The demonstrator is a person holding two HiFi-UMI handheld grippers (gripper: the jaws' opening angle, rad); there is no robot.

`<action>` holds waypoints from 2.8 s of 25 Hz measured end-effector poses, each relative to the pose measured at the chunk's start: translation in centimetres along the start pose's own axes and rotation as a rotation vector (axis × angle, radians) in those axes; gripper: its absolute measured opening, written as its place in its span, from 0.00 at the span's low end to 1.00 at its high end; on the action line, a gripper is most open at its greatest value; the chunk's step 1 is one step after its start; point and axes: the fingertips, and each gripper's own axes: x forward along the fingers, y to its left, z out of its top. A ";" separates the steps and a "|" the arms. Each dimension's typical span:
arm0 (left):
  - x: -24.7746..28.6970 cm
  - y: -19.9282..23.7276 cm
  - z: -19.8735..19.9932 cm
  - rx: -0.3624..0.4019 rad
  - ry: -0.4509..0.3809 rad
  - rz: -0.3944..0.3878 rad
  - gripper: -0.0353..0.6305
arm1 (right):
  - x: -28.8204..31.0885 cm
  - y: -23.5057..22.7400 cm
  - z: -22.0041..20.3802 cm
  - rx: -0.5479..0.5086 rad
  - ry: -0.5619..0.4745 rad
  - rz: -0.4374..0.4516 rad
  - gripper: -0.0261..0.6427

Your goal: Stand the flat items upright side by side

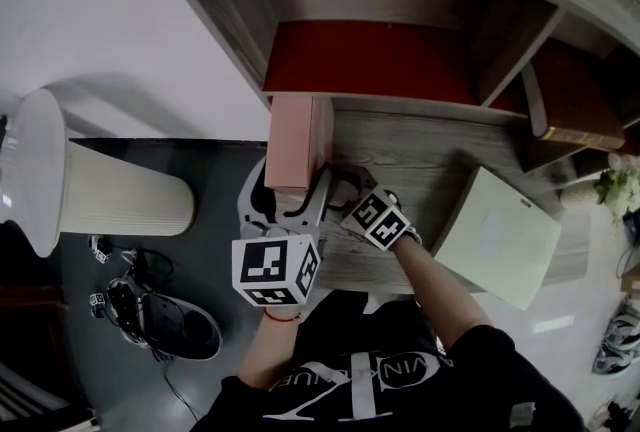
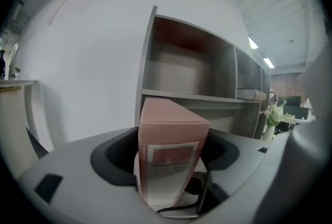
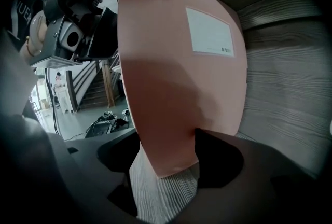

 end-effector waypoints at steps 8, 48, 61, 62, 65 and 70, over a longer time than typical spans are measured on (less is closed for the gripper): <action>-1.9 0.0 -1.9 -0.025 -0.027 -0.011 0.57 | -1.6 -0.6 -0.2 0.058 -0.008 -0.070 0.61; 0.8 -29.9 -22.6 -0.200 0.482 -0.531 0.59 | -48.9 0.7 -25.4 0.551 0.050 -1.014 0.64; 0.7 -32.2 -24.6 -0.221 0.532 -0.546 0.58 | -50.5 4.2 -29.8 0.796 -0.025 -0.915 0.69; 0.7 -32.2 -24.6 -0.230 0.528 -0.539 0.58 | -50.2 4.3 -29.7 0.792 -0.022 -0.898 0.68; 0.3 -32.2 -24.4 -0.242 0.506 -0.508 0.57 | -49.8 4.7 -29.6 0.775 -0.016 -0.873 0.70; -1.5 -32.1 -24.7 -0.243 0.480 -0.437 0.57 | -49.9 6.0 -29.9 0.728 0.024 -0.816 0.70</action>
